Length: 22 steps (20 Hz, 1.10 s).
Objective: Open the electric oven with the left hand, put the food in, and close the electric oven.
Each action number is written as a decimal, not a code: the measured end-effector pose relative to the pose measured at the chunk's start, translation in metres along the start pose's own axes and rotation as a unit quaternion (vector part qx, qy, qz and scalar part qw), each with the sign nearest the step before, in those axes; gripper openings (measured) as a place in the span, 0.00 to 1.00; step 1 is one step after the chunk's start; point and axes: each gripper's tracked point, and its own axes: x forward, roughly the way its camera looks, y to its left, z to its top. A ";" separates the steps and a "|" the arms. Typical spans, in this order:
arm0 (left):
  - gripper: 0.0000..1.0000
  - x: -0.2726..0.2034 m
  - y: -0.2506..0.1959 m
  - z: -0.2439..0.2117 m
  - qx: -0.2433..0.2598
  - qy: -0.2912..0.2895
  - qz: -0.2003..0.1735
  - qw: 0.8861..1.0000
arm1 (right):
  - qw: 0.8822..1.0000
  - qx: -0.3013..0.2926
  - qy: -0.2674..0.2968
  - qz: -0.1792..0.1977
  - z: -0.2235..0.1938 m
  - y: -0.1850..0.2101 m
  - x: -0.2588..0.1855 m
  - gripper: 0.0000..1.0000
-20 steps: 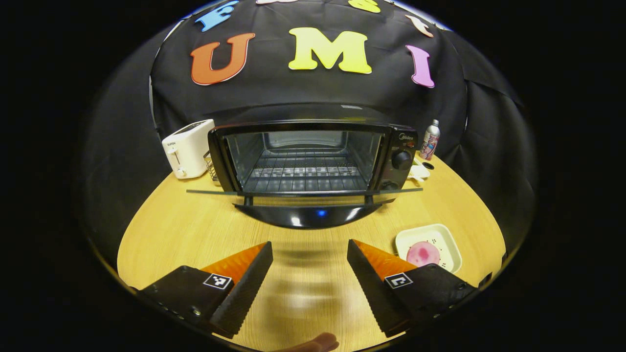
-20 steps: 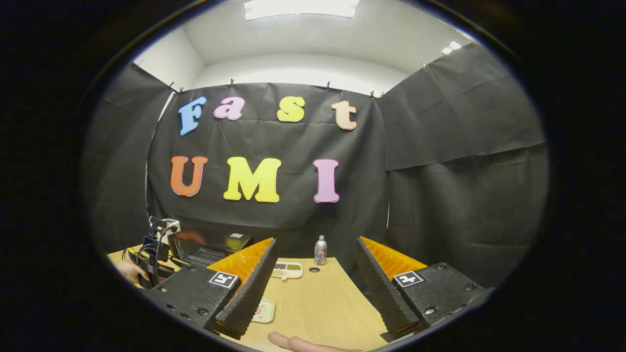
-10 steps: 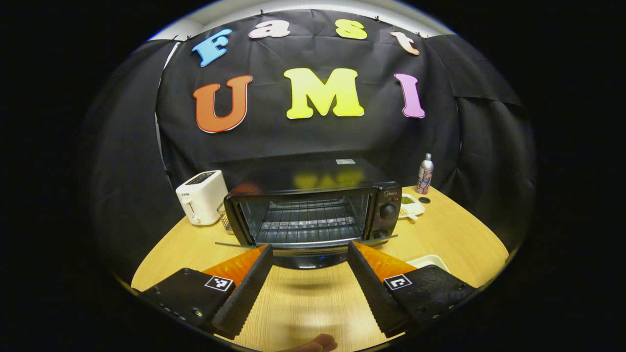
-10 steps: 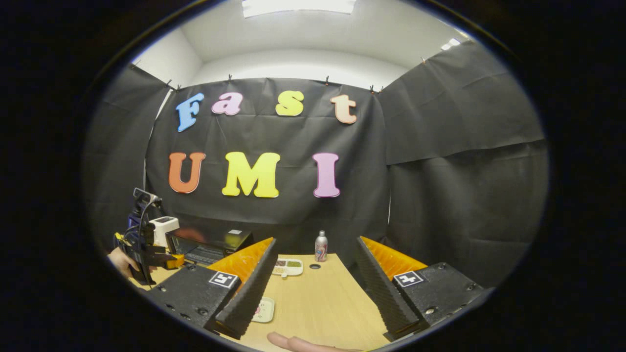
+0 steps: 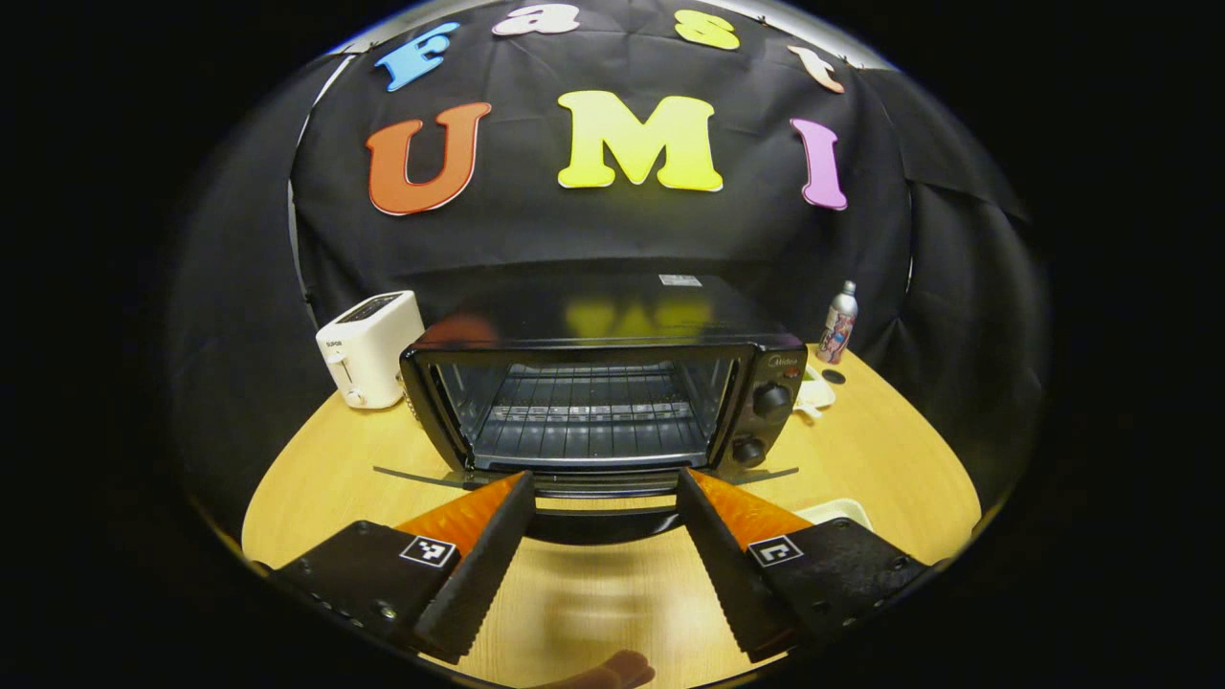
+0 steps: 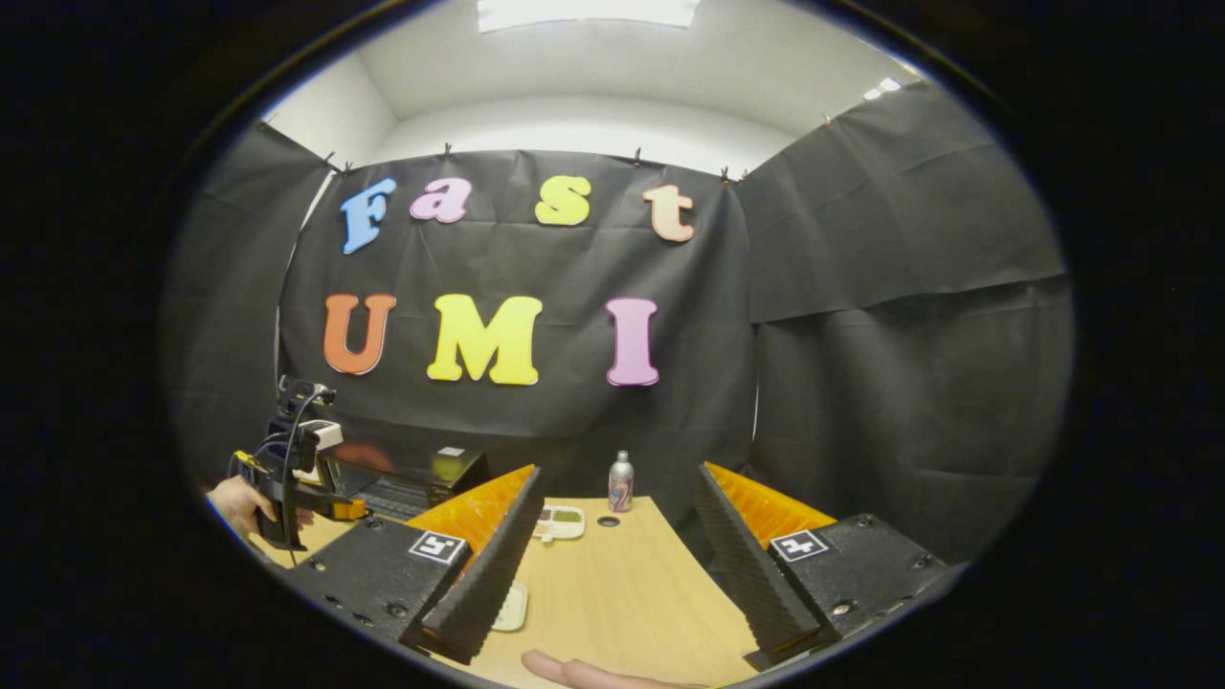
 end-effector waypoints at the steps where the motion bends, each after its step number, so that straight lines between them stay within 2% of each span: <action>1: 0.95 -0.001 0.000 -0.005 -0.004 0.007 -0.001 1.000 | 1.000 0.001 0.003 0.003 -0.002 0.002 -0.001 0.97; 9: 0.95 -0.014 -0.004 -0.060 -0.007 -0.014 0.001 1.000 | 1.000 -0.006 0.021 0.018 -0.016 0.013 -0.005 0.97; 10: 0.95 -0.015 -0.005 -0.071 -0.007 -0.015 0.003 1.000 | 1.000 -0.005 0.024 0.020 -0.017 0.014 -0.005 1.00; 11: 0.95 -0.013 -0.005 -0.080 -0.004 -0.018 0.004 1.000 | 0.999 -0.006 0.026 0.019 -0.019 0.013 -0.004 0.97; 14: 0.95 -0.009 -0.008 -0.109 0.003 -0.003 0.000 1.000 | 0.999 -0.016 0.033 0.018 -0.025 0.015 0.000 0.97; 17: 0.96 -0.003 -0.007 -0.128 -0.002 0.014 0.000 1.000 | 0.998 -0.031 0.055 0.026 -0.041 0.021 0.008 1.00; 18: 0.96 0.000 -0.008 -0.135 -0.003 0.023 -0.001 1.000 | 0.997 -0.037 0.064 0.029 -0.048 0.024 0.012 0.97; 21: 0.96 0.003 -0.008 -0.137 0.001 0.015 -0.001 1.000 | 0.994 -0.048 0.092 0.034 -0.068 0.027 0.021 0.97; 22: 0.96 0.002 -0.008 -0.139 -0.001 0.019 -0.001 1.000 | 0.993 -0.049 0.102 0.036 -0.075 0.028 0.026 1.00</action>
